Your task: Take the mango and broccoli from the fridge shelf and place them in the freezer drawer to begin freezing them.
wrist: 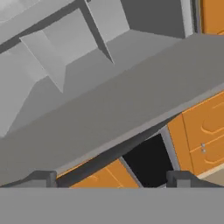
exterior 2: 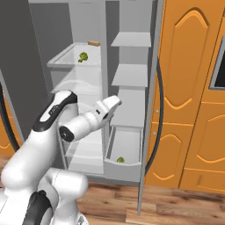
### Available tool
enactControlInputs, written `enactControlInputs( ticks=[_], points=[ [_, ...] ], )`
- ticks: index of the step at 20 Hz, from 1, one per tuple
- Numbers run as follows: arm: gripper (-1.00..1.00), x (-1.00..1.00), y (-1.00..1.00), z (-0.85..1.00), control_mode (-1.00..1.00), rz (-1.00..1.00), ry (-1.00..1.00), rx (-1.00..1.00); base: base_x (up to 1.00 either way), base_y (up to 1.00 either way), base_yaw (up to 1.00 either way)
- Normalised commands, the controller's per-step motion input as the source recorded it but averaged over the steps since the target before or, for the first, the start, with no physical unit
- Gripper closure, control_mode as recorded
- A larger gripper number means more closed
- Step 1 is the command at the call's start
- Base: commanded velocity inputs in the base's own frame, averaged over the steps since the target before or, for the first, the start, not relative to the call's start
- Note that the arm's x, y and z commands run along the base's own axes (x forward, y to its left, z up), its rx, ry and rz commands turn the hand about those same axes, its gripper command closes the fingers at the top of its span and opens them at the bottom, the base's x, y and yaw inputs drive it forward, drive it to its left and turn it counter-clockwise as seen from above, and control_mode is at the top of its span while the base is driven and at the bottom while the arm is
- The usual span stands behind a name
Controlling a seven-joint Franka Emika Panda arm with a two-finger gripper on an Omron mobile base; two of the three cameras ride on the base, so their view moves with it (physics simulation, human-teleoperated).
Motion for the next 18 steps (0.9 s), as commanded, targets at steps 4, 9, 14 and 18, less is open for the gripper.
enactControlInputs(
  ticks=[4, 9, 14, 18],
  points=[
    [-1.0, -0.45, 0.0, 1.0, -1.0, 0.0, -0.01, -0.16, 0.0, 0.0, 0.0],
    [-1.0, -0.33, 0.0, 0.87, -1.0, 0.0, 0.01, -0.28, 0.0, 0.0, 0.0],
    [-1.0, -0.46, 0.0, 0.5, -1.0, 0.0, 0.02, -0.63, 0.0, 0.0, 0.0],
    [-1.0, -0.67, -0.07, 0.77, -1.0, 0.0, 0.06, -0.53, 0.0, 0.0, 0.0]
  ],
)
